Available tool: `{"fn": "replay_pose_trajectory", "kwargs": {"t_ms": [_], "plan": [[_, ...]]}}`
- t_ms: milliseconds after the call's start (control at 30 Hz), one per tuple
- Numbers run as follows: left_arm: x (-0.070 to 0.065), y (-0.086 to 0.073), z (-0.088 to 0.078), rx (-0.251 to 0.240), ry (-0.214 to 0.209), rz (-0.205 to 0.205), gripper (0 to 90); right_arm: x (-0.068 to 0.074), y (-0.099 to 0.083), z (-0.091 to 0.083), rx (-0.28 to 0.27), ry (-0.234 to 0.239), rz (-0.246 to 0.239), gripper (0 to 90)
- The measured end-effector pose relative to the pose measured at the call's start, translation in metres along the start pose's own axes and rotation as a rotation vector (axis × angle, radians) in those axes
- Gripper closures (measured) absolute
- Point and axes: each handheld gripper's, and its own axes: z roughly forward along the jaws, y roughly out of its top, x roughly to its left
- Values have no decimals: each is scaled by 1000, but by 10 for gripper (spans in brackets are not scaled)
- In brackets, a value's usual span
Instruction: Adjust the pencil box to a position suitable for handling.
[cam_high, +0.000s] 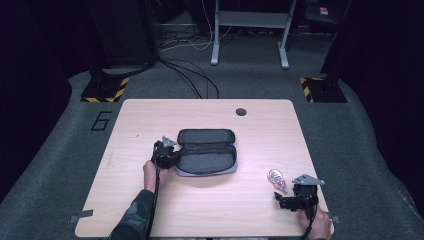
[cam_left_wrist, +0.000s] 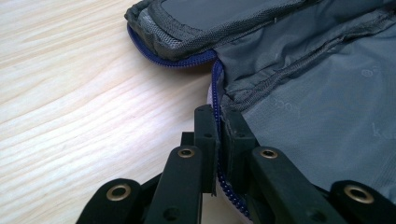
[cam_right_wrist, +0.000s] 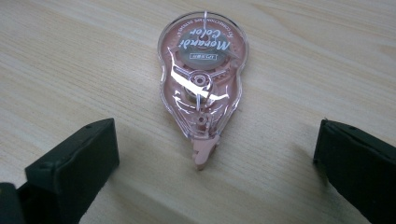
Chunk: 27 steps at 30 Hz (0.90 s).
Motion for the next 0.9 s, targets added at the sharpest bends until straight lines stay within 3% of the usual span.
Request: {"fn": "replay_pose_trajectory", "kwargs": {"t_ms": [433, 533, 567, 600, 633, 667, 700, 900], "plan": [[-13, 6, 6, -6, -19, 25, 834, 0, 0, 0, 1, 0, -1, 0], [-16, 8, 1, -12, -17, 36, 633, 0, 0, 0, 1, 0, -1, 0], [-16, 9, -1, -11, -15, 42, 633, 0, 0, 0, 1, 0, -1, 0], [-16, 11, -7, -6, -8, 37, 500, 0, 0, 0, 1, 0, -1, 0], [-16, 11, -7, -6, -8, 37, 445, 0, 0, 0, 1, 0, -1, 0], [-17, 11, -10, -18, -4, 31, 445, 0, 0, 0, 1, 1, 1, 0], [-15, 11, -18, -18, -19, 24, 325, 0, 0, 0, 1, 0, 1, 0], [-9, -2, -39, -22, -15, 0, 155, 0, 0, 0, 1, 1, 0, 0]]}}
